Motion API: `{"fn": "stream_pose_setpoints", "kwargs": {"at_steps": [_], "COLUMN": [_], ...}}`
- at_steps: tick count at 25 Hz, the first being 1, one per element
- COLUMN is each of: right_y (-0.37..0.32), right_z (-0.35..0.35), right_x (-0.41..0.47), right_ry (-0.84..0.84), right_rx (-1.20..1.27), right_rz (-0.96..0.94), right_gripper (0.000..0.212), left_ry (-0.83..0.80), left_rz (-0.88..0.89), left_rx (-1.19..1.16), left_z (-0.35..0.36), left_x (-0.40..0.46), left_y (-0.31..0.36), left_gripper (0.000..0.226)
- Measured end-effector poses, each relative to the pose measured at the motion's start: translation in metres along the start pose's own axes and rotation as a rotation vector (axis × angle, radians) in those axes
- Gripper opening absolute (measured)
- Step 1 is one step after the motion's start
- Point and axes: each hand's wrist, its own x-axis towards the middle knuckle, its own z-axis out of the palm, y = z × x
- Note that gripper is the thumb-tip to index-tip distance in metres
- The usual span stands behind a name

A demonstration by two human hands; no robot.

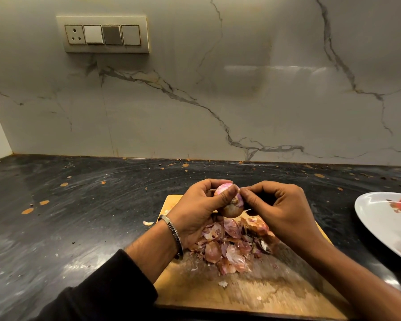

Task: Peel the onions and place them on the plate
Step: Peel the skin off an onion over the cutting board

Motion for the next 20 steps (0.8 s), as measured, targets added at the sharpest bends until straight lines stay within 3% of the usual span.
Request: {"fn": "stream_pose_setpoints", "kwargs": {"at_steps": [11, 20], "right_y": [-0.0018, -0.0041], "right_z": [0.0027, -0.0017], "right_x": [-0.0014, -0.0007], "right_ry": [0.013, 0.067], "right_rx": [-0.004, -0.196], "right_rz": [-0.038, -0.127], "right_gripper": [0.023, 0.012], "left_ry": [-0.075, -0.018], "left_rz": [-0.024, 0.076], "left_rx": [-0.119, 0.078], "left_z": [-0.0006, 0.0031], "left_x": [-0.0001, -0.0001], "left_y": [0.0005, -0.0048], "left_gripper": [0.044, 0.049]}}
